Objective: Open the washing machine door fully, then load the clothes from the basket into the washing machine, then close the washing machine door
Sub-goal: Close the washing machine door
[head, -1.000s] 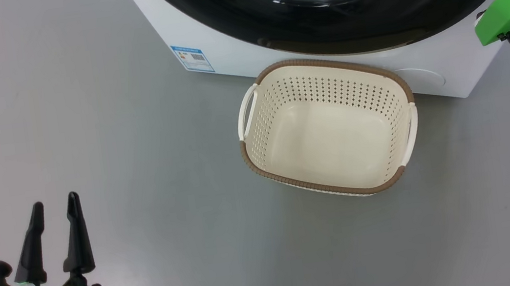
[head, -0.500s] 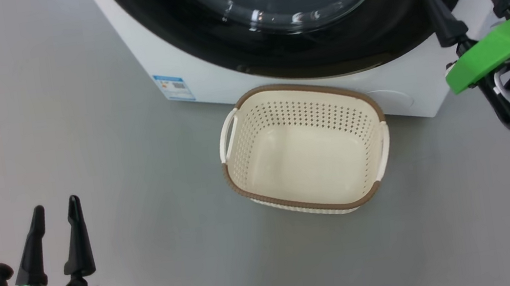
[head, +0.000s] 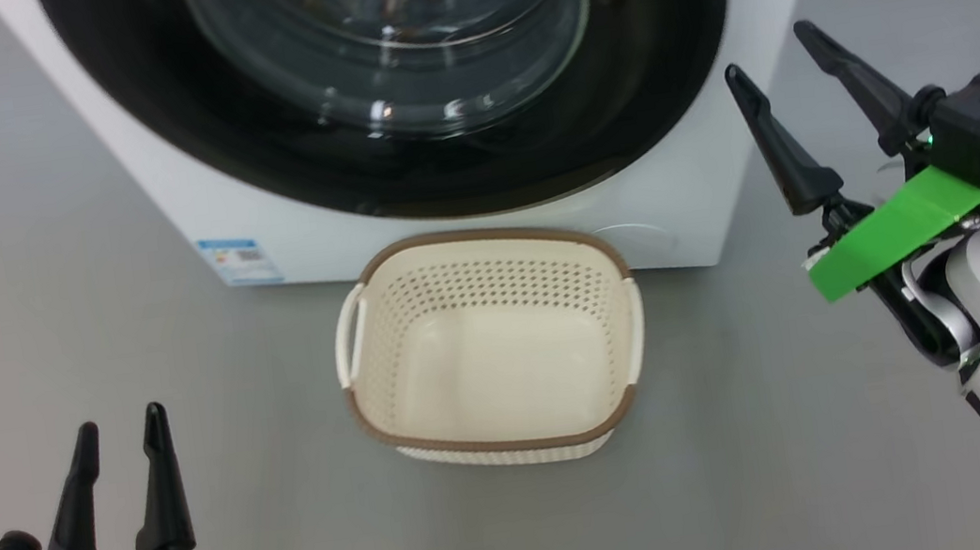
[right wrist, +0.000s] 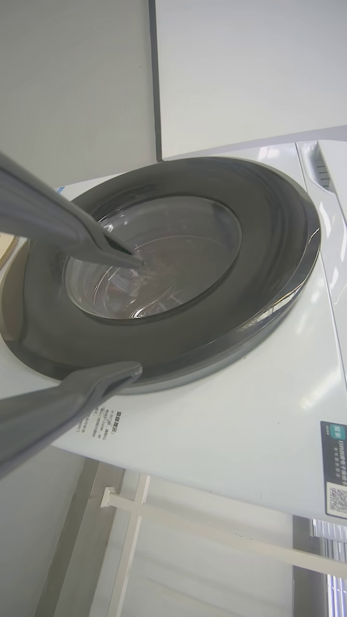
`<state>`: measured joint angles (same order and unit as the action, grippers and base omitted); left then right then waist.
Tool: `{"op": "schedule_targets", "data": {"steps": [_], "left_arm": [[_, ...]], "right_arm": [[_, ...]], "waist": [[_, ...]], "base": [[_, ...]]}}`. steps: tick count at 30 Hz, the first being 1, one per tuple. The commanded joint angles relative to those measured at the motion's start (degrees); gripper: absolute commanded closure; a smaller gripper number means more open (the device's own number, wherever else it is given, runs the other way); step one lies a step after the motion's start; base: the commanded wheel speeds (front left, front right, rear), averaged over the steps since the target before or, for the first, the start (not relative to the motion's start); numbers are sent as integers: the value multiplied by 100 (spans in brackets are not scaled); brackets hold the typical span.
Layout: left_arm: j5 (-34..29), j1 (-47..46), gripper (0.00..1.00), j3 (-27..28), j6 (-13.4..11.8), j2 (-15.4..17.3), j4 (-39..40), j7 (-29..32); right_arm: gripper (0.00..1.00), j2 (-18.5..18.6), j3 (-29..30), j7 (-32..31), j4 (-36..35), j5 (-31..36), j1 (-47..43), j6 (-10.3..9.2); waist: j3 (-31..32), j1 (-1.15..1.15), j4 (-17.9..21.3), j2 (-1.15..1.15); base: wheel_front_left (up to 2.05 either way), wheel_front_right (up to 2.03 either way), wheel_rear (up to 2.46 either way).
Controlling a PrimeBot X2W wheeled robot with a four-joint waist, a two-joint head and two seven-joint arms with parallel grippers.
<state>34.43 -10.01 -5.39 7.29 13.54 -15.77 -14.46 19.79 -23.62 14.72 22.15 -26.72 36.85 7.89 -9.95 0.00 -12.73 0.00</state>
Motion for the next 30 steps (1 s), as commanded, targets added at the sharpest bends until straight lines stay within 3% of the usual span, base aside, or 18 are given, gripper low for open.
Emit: {"op": "schedule_targets", "data": {"steps": [1, 17, 30], "left_arm": [[-105, -25, 0, 249, 20, 171, 184, -54], [-228, 301, 0, 428, 20, 99, 357, -54], [-32, 392, 0, 305, 20, 132, 426, -54]], "right_arm": [[0, -30, -15, 28, -223, -66, -167, -41], [0, -187, 339, 28, -528, -164, -1194, -41], [0, -294, 867, 28, -837, 61, -2008, -41]], "waist": [[236, 0, 472, 0], [605, 0, 1350, 0], [784, 0, 1561, 0]], "base": [[0, 0, 0], [0, 0, 0], [0, 0, 0]]}}
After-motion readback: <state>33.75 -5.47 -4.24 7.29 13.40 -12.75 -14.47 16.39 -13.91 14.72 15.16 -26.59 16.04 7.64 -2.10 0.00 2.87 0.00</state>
